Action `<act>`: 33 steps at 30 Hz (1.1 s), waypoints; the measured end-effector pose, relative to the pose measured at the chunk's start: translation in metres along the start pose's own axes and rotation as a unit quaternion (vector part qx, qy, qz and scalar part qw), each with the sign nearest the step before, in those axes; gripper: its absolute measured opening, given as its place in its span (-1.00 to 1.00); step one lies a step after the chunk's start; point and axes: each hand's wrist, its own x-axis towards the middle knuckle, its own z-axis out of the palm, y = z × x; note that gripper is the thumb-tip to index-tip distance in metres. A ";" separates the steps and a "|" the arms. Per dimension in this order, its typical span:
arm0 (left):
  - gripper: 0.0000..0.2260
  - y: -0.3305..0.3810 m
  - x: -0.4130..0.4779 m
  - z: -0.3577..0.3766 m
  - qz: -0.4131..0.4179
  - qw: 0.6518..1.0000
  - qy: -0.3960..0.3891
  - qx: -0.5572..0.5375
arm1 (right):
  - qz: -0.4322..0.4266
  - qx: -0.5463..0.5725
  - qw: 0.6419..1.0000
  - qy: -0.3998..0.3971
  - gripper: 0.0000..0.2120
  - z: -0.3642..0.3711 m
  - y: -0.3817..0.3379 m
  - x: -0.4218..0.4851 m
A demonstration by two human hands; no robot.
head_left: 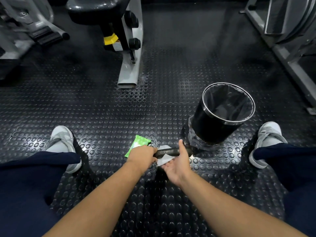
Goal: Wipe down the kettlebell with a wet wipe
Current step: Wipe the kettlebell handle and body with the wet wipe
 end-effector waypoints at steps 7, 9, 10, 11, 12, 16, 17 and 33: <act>-0.82 0.000 -0.003 -0.002 -0.007 1.000 -0.017 -0.026 | -0.070 0.061 0.992 0.088 -0.17 -0.005 -0.019 0.001; -0.82 0.001 -0.003 -0.002 -0.008 1.000 -0.015 -0.021 | -0.064 0.058 0.992 0.088 -0.22 0.003 -0.014 -0.002; -0.83 0.001 -0.003 -0.001 -0.007 1.000 -0.013 -0.017 | -0.050 0.048 0.995 0.073 -0.25 0.006 -0.010 -0.003; -0.84 0.001 -0.003 -0.001 -0.005 1.000 -0.010 -0.013 | -0.037 0.029 0.997 0.054 -0.25 0.009 -0.005 -0.004; -0.85 0.001 -0.003 -0.001 -0.005 1.000 -0.007 -0.009 | -0.023 0.005 0.999 0.032 -0.24 0.012 0.001 -0.006; -0.84 0.001 -0.001 -0.002 -0.004 1.000 -0.006 -0.004 | -0.027 -0.009 0.999 0.036 -0.20 0.003 0.005 0.002; -0.84 0.002 -0.001 -0.003 -0.004 1.000 -0.010 -0.007 | -0.044 0.007 0.998 0.052 -0.20 0.001 0.001 0.004; -0.73 0.001 -0.003 -0.004 -0.013 0.998 -0.037 -0.043 | 0.038 -0.196 0.978 0.056 -0.77 -0.015 -0.015 0.007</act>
